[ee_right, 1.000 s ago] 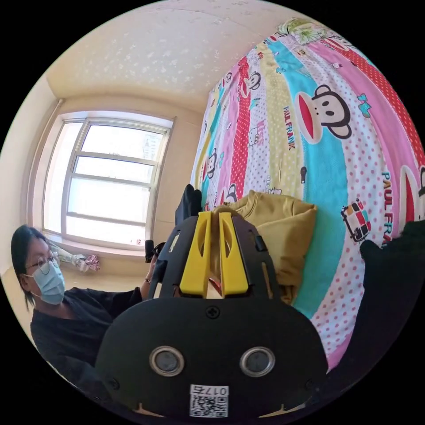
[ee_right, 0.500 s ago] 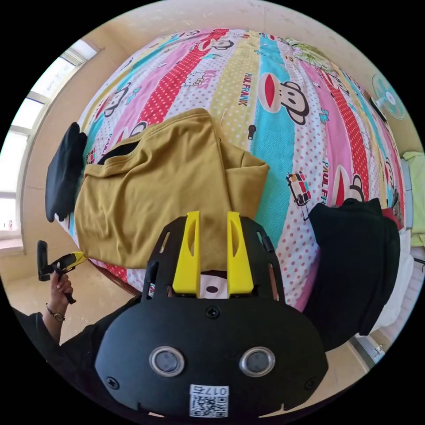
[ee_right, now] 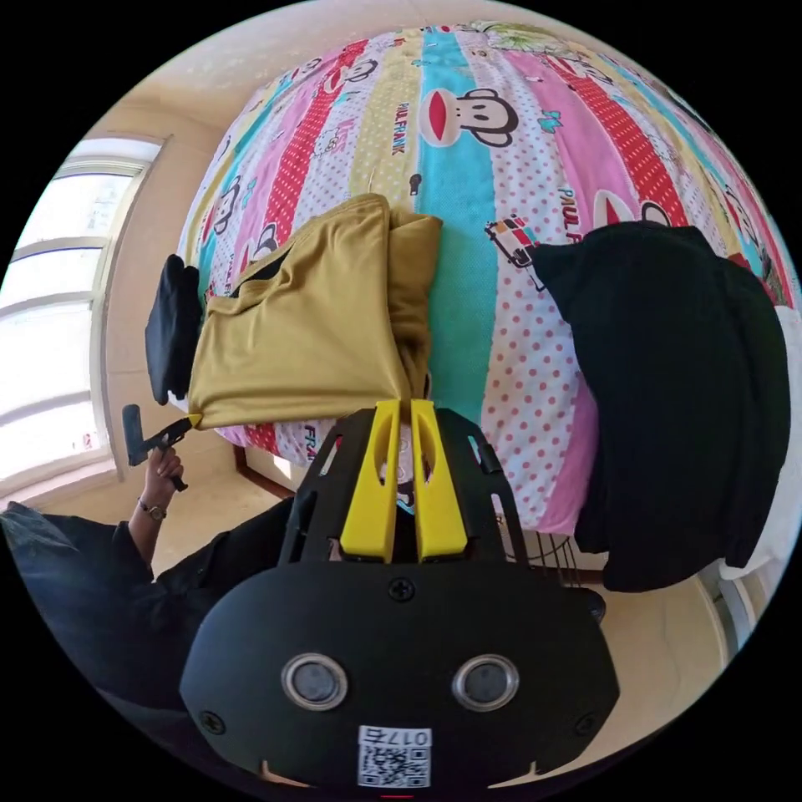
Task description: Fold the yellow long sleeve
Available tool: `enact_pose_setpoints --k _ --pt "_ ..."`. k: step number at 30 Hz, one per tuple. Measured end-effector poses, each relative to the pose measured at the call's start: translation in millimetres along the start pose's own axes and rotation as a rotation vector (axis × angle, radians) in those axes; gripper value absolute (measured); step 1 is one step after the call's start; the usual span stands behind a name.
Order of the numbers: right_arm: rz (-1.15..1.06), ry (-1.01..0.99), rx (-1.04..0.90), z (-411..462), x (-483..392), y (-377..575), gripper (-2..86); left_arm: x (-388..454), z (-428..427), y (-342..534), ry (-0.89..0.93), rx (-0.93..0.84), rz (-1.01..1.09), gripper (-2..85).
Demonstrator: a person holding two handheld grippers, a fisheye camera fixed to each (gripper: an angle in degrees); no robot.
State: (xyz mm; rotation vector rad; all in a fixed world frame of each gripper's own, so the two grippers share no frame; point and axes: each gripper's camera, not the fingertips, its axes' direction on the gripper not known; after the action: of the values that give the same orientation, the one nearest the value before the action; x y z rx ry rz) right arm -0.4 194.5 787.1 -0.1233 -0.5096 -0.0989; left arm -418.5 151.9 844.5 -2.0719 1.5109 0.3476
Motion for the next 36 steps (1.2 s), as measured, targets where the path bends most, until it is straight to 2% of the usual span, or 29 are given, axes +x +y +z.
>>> enact_pose_setpoints --k 3,4,6,8,13,15,17,20,21,23,25,28,32,34,35,36 --pt "0.119 -0.040 0.002 18 18 4 3.2 -29 18 18 0.069 0.016 -0.186 6.0" --pt "0.136 -0.036 0.086 7 14 3 3.5 -35 21 26 0.088 0.042 -0.236 9.4" --pt "0.117 0.006 0.237 -15 -6 -3 4.5 -37 24 35 0.064 0.077 -0.281 16.5" --pt "-0.015 0.024 0.278 -18 -46 -34 6.2 -34 38 36 0.038 0.072 -0.268 18.0" --pt "-0.412 -0.172 0.186 13 -132 -132 7.5 -31 66 29 0.010 0.053 -0.295 16.5" --pt "-0.524 -0.169 0.143 31 -159 -167 7.0 -34 73 29 -0.023 0.044 -0.313 12.6" --pt "-0.627 -0.144 -0.022 68 -186 -215 7.1 -40 81 32 0.057 0.054 -0.307 7.4" --pt "-0.715 -0.072 -0.323 122 -201 -246 6.2 -42 84 41 0.071 0.089 -0.322 6.2" --pt "-0.715 -0.066 -0.300 121 -201 -247 5.7 -41 84 43 0.068 0.097 -0.319 6.1" --pt "-0.667 -0.060 -0.068 92 -192 -244 5.0 -38 85 53 0.062 0.149 -0.319 6.1" --pt "-0.599 -0.058 0.040 82 -179 -244 5.5 -36 86 60 0.077 0.198 -0.320 6.2" --pt "-0.487 0.010 0.049 92 -156 -238 7.6 -32 91 69 0.075 0.242 -0.347 6.4" --pt "-0.564 -0.050 0.405 47 -133 -150 4.3 -6 86 79 0.052 0.337 -0.329 5.9" --pt "-0.554 0.062 0.375 60 -121 -129 2.8 20 85 76 0.049 0.378 -0.258 5.5" --pt "-0.507 0.184 0.236 88 -106 -128 2.2 45 87 68 0.045 0.377 -0.160 5.3" --pt "-0.479 0.223 0.154 104 -96 -129 1.9 59 91 61 0.039 0.363 -0.103 5.3"
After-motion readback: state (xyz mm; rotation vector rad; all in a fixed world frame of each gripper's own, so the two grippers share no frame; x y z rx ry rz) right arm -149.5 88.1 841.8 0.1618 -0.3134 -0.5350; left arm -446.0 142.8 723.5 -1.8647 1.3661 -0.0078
